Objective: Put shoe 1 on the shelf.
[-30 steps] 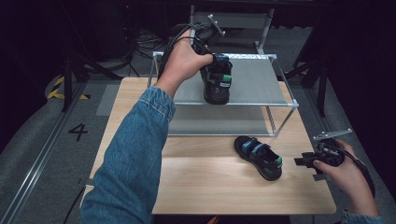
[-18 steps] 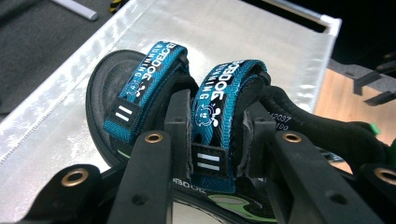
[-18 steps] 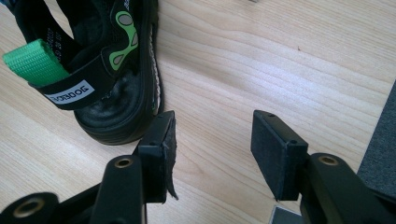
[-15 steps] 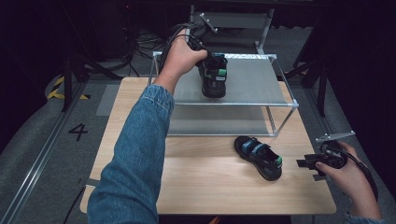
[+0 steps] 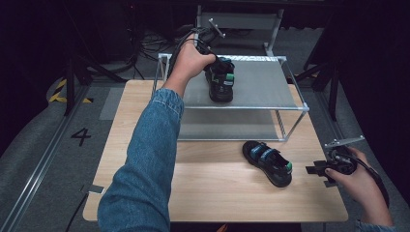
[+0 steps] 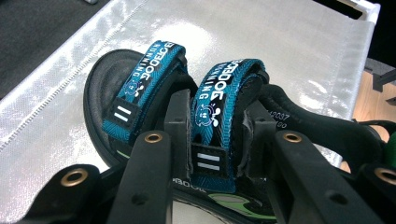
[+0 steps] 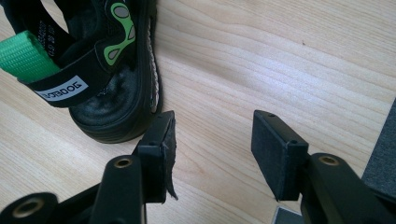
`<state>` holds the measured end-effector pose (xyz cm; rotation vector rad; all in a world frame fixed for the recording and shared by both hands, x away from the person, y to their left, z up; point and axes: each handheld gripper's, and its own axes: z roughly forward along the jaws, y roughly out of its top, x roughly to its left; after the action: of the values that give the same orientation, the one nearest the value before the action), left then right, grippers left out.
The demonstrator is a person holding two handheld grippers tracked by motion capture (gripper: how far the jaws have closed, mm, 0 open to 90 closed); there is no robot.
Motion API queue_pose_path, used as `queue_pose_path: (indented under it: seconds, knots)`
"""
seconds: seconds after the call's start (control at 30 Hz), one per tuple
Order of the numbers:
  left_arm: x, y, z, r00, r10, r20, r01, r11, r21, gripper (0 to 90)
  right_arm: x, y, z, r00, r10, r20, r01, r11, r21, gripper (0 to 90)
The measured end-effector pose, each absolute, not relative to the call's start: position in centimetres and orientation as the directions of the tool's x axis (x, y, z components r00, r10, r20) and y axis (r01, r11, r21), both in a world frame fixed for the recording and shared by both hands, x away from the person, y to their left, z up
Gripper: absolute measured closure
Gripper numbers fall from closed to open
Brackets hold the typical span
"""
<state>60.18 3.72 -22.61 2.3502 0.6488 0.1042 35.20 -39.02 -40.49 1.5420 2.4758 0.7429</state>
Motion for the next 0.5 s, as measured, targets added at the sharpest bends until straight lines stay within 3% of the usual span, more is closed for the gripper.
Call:
queue_pose_path:
  seconds: [0.4, 0.5]
  knots:
    - [61.2, 4.2, -24.0, 0.862, 0.49, -0.129, 0.447, -0.615, 0.649, 69.6, 35.4, -38.9, -40.9, -0.472, 0.87, 0.142, 0.809, 0.364, 0.461, 50.8]
    - [61.2, 4.2, -24.2, 0.86, 0.491, -0.136, 0.45, -0.607, 0.655, 65.9, 35.4, -38.9, -40.9, -0.469, 0.871, 0.146, 0.812, 0.36, 0.46, 50.7]
